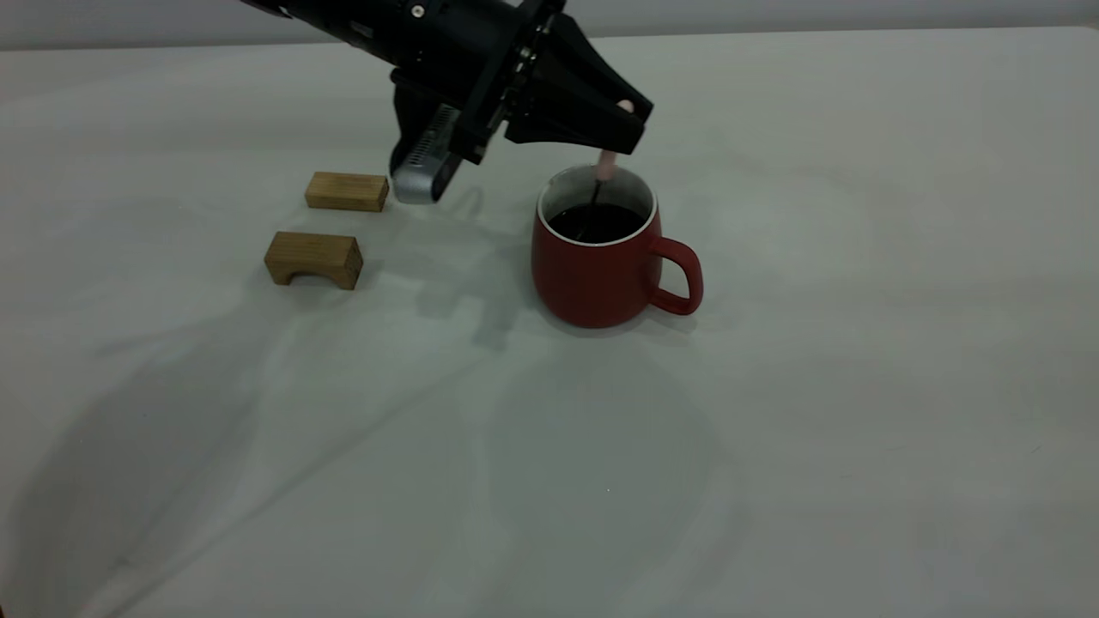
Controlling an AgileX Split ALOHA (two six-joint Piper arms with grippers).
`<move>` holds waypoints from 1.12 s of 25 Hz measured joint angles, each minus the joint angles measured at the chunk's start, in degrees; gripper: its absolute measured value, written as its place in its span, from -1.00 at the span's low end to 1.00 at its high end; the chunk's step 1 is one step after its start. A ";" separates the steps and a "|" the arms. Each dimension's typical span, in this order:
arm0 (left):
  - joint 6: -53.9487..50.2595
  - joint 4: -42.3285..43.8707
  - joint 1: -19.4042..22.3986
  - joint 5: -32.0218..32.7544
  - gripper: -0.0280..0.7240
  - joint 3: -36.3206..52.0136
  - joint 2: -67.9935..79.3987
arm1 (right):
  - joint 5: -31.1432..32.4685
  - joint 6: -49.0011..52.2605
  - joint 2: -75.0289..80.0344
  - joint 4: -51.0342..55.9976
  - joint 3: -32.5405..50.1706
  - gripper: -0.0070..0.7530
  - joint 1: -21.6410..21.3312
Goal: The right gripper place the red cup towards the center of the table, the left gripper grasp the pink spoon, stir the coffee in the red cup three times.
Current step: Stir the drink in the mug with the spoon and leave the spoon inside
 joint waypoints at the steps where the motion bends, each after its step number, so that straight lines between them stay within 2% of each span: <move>1: 0.34 0.00 0.40 0.00 -0.49 -0.21 0.00 | 0.00 0.00 0.00 0.00 0.00 0.58 0.00; 5: 1.94 -0.81 0.66 0.00 -0.49 -1.02 0.06 | 0.00 0.00 0.00 0.00 0.00 0.58 0.00; 13: 2.58 -1.23 -2.47 0.00 -0.49 -1.25 0.06 | 0.00 0.00 0.00 0.00 0.00 0.58 0.00; 18: 2.58 4.11 -1.99 0.13 -0.49 -1.32 0.06 | 0.00 0.00 0.00 0.00 0.00 0.58 0.00; 28: 2.01 4.37 -1.99 -1.31 -0.49 -1.32 0.06 | 0.00 0.00 0.00 0.00 0.00 0.58 0.00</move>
